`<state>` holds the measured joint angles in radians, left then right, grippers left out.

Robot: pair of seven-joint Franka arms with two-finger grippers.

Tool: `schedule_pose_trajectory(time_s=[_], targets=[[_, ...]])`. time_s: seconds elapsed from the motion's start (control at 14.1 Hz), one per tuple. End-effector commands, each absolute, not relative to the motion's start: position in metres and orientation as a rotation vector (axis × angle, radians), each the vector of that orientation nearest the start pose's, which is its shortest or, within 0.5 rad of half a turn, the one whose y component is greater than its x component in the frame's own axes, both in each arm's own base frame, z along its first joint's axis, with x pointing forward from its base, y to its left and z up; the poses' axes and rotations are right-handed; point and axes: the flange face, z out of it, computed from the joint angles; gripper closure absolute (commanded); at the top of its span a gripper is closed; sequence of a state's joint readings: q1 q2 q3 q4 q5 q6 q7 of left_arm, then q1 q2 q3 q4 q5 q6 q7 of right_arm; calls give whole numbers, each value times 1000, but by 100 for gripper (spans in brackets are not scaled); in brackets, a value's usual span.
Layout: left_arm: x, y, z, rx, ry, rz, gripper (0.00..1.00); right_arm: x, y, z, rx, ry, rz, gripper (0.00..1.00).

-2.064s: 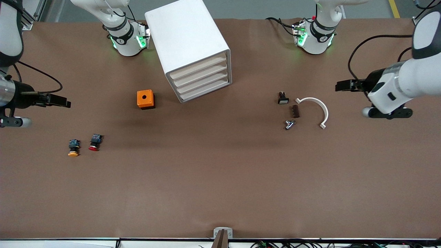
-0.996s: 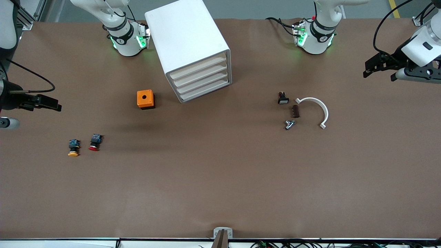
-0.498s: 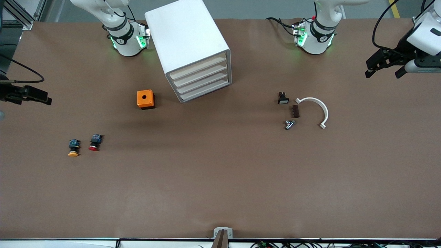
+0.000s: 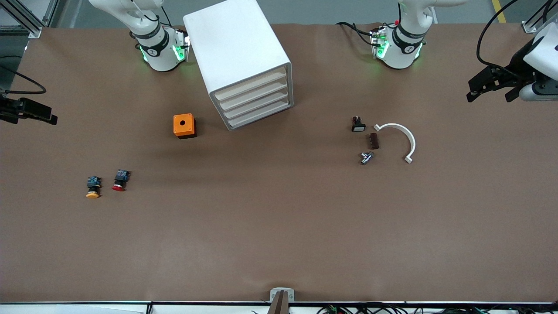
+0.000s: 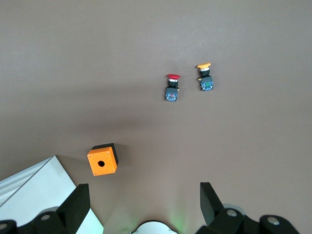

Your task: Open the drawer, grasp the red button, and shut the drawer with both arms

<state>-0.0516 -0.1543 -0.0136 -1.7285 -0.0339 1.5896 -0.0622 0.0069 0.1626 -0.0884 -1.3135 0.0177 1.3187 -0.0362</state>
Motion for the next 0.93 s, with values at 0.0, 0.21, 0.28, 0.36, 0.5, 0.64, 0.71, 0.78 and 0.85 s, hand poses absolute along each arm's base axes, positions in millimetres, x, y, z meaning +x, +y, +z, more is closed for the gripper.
schedule_pose_trajectory(time_s=[0.0,0.21,0.28,0.36,0.5,0.64,0.71,0.78,0.85], targets=[[506,-38,643,-3149,-7,-11,0,566,-29,646,-3131,58,235,0],[508,-40,651,-3149,7,-43,0,552,-31,641,-3127,64,252,0],[509,-41,651,-3149,7,-45,0,547,-36,643,-3123,77,225,0],[509,-41,651,-3150,-2,-45,0,545,-36,637,-3117,79,245,0],[509,-40,650,-3150,-7,-40,0,541,-36,638,-3114,78,241,0],[511,-39,648,-3149,-10,-38,1,537,-40,638,-3112,88,238,0],[512,-39,647,-3149,-12,-35,0,533,-40,639,-3112,88,228,0],[512,-39,647,-3149,-10,-35,0,528,-40,641,-3113,88,200,0],[512,-39,647,-3150,-10,-35,0,523,-38,641,-3113,78,171,0]])
